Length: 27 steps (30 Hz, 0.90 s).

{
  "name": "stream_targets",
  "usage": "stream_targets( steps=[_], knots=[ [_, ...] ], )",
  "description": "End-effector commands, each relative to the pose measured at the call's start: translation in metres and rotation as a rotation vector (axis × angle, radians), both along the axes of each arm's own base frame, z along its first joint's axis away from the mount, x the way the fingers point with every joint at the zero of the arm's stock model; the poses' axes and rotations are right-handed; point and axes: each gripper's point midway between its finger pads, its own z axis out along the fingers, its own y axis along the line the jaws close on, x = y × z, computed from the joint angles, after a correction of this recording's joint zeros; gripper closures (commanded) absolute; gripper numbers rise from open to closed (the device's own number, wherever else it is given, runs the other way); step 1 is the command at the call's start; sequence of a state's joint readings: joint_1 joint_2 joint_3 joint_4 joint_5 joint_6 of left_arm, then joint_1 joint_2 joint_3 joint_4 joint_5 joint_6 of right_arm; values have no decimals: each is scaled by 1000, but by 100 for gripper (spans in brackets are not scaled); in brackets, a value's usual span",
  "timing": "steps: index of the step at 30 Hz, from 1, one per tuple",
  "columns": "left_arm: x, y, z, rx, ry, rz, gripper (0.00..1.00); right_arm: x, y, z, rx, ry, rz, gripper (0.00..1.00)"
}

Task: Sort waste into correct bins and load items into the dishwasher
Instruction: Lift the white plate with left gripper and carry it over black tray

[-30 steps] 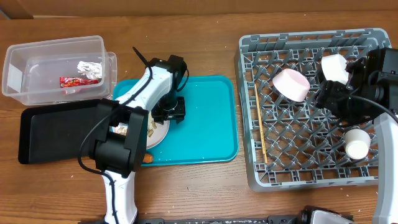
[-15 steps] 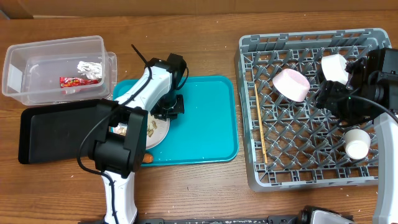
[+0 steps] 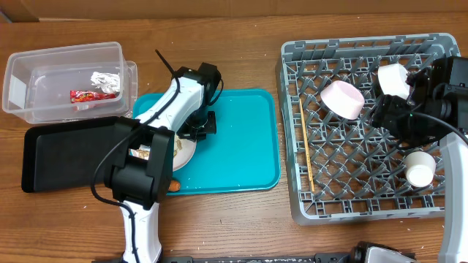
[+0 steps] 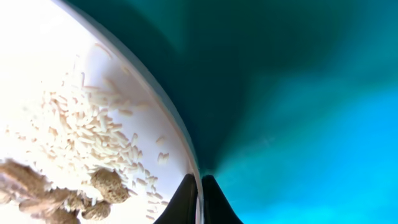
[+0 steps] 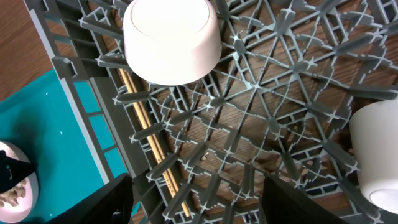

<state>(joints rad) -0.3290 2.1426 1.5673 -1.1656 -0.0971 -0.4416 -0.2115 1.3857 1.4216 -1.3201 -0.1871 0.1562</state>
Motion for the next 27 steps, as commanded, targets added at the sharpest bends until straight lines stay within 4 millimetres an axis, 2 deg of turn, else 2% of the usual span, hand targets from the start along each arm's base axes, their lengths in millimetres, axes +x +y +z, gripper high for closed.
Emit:
stream_targets(
  steps=[1, 10, 19, 27],
  knots=[
    [4, 7, 0, 70, 13, -26, 96, 1, 1, 0, 6, -5, 8, 31],
    [8, 12, 34, 163, -1, 6, 96, 1, 1, 0, 5, -5, 9, 31],
    [-4, 22, 43, 222, 30, 77, 96, 1, 1, 0, 5, -6, 9, 31],
    [-6, 27, 55, 243, 15, 71, 96, 1, 1, 0, 5, -5, 9, 31]
  ],
)
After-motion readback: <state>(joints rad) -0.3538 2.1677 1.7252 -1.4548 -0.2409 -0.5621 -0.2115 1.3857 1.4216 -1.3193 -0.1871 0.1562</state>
